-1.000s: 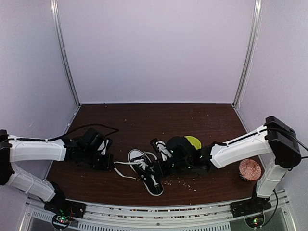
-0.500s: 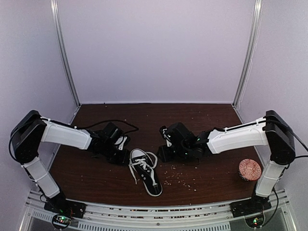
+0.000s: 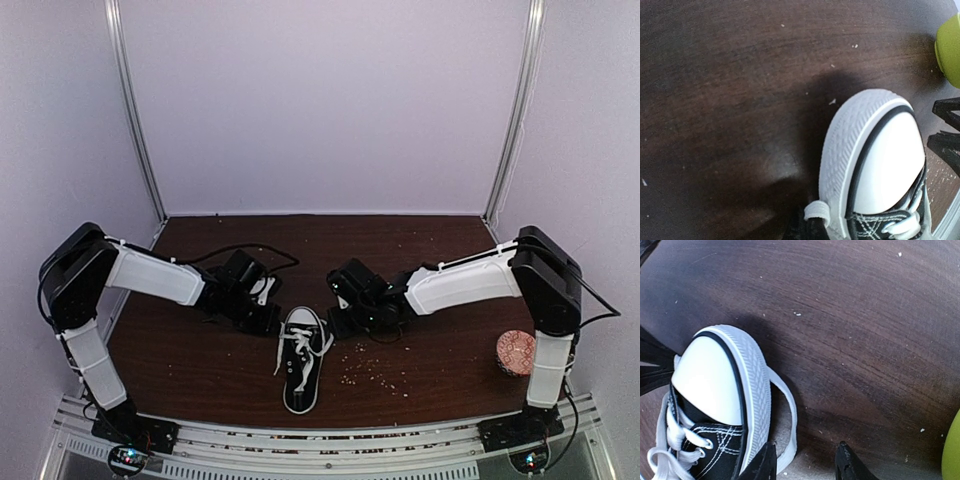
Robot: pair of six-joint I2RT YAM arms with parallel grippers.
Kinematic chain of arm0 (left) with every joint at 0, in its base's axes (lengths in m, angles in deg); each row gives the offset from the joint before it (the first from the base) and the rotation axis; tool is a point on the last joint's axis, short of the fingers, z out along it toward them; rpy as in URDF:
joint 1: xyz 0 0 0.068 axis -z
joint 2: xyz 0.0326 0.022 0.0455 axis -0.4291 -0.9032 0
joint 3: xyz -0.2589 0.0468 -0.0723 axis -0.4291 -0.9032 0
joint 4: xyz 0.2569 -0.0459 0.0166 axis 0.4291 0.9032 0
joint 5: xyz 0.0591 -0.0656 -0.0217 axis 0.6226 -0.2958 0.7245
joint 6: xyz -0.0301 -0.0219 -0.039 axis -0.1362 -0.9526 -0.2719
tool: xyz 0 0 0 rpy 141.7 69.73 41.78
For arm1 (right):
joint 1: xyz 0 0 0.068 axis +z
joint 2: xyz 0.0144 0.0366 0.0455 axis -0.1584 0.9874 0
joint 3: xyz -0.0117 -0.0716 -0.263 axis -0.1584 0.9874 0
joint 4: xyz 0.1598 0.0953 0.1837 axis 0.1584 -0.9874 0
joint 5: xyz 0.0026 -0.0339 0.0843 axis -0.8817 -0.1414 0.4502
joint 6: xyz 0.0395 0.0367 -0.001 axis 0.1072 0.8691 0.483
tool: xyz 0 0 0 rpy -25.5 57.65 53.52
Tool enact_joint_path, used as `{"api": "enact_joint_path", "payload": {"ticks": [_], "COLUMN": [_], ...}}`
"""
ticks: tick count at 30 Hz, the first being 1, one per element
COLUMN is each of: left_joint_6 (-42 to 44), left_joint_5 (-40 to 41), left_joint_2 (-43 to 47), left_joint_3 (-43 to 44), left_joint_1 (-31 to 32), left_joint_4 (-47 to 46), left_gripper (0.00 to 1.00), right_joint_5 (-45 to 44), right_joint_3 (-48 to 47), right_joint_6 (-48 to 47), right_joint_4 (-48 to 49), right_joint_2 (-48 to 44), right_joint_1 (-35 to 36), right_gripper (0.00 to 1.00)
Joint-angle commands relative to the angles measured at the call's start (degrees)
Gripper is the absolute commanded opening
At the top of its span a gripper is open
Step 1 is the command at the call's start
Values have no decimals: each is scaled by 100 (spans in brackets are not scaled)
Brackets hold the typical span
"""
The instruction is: Tie the shoes
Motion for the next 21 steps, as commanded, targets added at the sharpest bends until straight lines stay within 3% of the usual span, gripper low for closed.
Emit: {"api": "enact_joint_path", "payload": {"ticks": [1, 11, 14, 17, 21], "left_joint_6": [-37, -72, -114, -226, -390], "left_joint_5": [344, 344, 482, 824, 1058], "left_joint_2": [449, 893, 1059, 1385, 1853], "left_joint_3": [-248, -428, -522, -679, -981], "left_joint_1": [3, 1, -1, -1, -1], "left_joint_4": [-96, -187, -222, -192, -183], "left_gripper": [0, 0, 0, 0, 0], "right_joint_5": [37, 81, 13, -329, -852], "right_joint_3": [-186, -562, -641, -421, 136], "right_joint_6": [-58, -363, -449, -433, -405], "right_joint_4": [-101, -261, -262, -207, -264], "right_joint_2": [221, 667, 776, 485, -586], "right_joint_1": [-15, 4, 25, 56, 66], "right_gripper": [37, 27, 1, 0, 0]}}
